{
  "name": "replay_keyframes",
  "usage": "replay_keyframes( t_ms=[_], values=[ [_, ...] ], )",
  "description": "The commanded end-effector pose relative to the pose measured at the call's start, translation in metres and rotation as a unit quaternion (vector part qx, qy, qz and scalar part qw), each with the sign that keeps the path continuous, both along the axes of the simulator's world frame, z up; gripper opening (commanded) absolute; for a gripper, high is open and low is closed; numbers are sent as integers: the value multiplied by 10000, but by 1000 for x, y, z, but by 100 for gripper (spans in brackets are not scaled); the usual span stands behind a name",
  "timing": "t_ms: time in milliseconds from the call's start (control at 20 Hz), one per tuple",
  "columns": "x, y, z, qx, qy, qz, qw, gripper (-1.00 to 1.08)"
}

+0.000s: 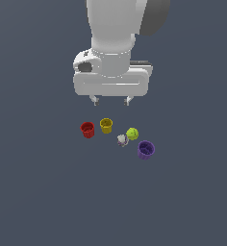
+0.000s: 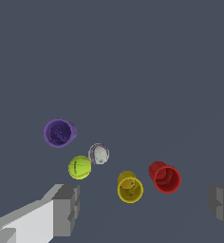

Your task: Pick up a designated object from a clutter of objects.

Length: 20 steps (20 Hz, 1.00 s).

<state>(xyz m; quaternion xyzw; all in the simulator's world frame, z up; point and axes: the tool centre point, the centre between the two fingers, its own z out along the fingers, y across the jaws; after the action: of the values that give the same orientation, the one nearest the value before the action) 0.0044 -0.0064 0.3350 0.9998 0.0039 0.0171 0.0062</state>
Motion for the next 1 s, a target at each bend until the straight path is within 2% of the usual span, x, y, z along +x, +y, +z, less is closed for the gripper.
replay_keyframes(
  t_ms=[0, 350, 950],
  values=[
    [0, 0, 0, 0, 0, 0, 10000, 28],
    [2, -13, 5, 53, -21, -149, 9999, 28],
    [6, -5, -10, 25, -52, -418, 9991, 28]
  ],
)
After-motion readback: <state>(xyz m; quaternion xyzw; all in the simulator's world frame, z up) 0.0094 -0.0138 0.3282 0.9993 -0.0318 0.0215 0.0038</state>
